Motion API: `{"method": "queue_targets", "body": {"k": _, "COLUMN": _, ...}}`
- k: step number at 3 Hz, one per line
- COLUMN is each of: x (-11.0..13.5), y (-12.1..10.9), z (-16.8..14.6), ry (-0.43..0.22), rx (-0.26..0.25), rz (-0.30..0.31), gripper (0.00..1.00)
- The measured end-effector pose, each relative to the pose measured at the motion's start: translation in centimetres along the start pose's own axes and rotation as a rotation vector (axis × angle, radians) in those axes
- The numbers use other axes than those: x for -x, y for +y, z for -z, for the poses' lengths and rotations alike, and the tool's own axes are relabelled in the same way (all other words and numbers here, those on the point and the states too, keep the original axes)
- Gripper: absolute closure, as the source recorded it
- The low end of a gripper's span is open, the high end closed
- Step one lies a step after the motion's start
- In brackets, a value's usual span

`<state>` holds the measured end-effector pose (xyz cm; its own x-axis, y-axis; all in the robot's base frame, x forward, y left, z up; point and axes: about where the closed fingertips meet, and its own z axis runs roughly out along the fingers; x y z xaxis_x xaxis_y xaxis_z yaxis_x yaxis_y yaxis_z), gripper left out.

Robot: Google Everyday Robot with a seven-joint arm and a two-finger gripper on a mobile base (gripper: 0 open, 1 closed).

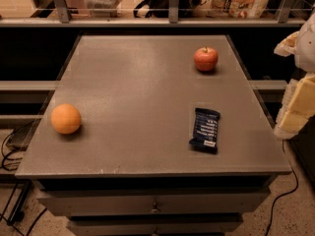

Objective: Move apple near orange

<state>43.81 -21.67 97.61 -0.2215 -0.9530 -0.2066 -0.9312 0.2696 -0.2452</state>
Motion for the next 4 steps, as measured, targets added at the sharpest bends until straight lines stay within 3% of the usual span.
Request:
{"method": "queue_targets", "body": {"k": 2, "x": 0.1, "y": -0.5, "z": -0.1, "ry": -0.023, "rx": -0.019, "rz": -0.013, "gripper": 0.0}}
{"method": "queue_targets", "body": {"k": 3, "x": 0.7, "y": -2.2, "z": -0.6, "ry": -0.105, "rx": -0.057, "rz": -0.039, "gripper": 0.0}}
{"method": "queue_targets", "body": {"k": 4, "x": 2.0, "y": -5.3, "z": -1.6, "ry": -0.214, "rx": -0.093, "rz": -0.06, "gripper": 0.0}}
